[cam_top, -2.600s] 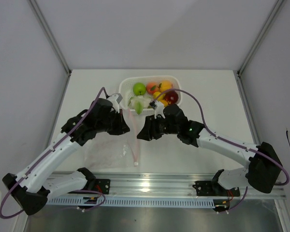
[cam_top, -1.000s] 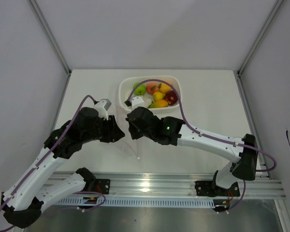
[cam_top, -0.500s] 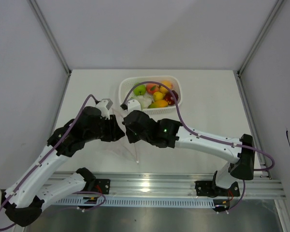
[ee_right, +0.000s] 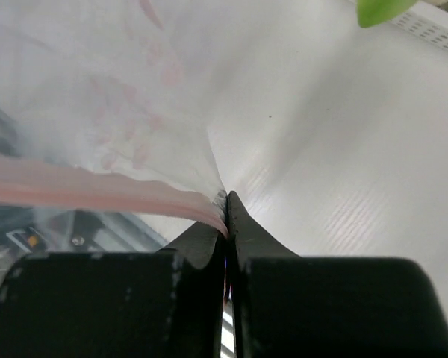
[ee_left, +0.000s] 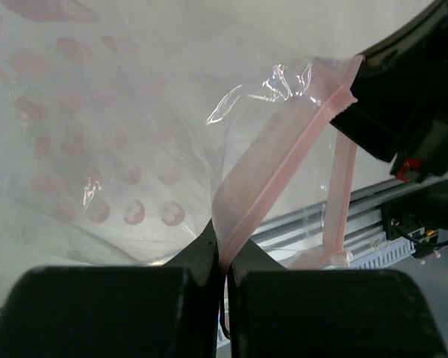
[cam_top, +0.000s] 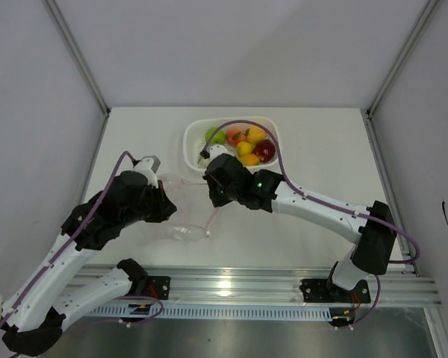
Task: Place the food in the zip-top bag and seal the zipper
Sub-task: Open the zipper of the food storage bag at the center of the board.
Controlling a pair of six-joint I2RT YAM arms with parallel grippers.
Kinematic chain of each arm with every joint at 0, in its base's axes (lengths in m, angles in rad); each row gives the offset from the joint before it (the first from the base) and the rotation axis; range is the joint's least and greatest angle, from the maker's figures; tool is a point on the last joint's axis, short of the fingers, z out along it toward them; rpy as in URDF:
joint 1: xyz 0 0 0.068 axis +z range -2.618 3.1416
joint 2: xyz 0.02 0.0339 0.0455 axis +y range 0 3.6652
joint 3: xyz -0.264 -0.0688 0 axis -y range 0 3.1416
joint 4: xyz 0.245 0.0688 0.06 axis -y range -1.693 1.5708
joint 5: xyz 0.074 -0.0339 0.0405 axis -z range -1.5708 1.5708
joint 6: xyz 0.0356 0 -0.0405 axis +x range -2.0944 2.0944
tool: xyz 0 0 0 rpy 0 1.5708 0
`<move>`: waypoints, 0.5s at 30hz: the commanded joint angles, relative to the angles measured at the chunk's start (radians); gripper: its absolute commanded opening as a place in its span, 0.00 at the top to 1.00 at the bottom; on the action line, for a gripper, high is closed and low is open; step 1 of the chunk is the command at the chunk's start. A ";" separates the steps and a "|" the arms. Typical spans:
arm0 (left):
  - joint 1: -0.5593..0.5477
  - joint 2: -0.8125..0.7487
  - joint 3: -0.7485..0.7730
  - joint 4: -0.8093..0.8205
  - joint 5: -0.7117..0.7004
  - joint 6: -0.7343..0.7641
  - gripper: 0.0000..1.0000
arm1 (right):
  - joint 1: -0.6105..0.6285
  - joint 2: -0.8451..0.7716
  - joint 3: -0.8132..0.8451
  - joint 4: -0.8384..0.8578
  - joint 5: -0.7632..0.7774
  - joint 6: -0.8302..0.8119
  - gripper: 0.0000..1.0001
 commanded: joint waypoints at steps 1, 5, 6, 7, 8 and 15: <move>-0.004 -0.018 0.063 -0.066 -0.076 -0.059 0.99 | -0.058 0.017 0.011 0.076 -0.145 -0.112 0.99; -0.004 0.038 0.100 -0.120 -0.103 -0.093 0.99 | -0.110 0.057 0.036 0.150 -0.347 -0.129 0.79; -0.003 0.048 0.101 -0.119 -0.128 -0.094 0.99 | -0.117 0.066 0.047 0.156 -0.357 -0.129 0.71; 0.000 0.049 0.095 -0.113 -0.137 -0.094 0.99 | -0.126 0.075 0.057 0.158 -0.363 -0.139 0.64; 0.007 0.052 0.089 -0.106 -0.143 -0.087 0.99 | -0.127 0.097 0.068 0.146 -0.363 -0.144 0.52; 0.192 0.126 0.055 -0.010 -0.048 0.009 0.99 | -0.153 0.088 0.136 0.138 -0.360 -0.179 0.25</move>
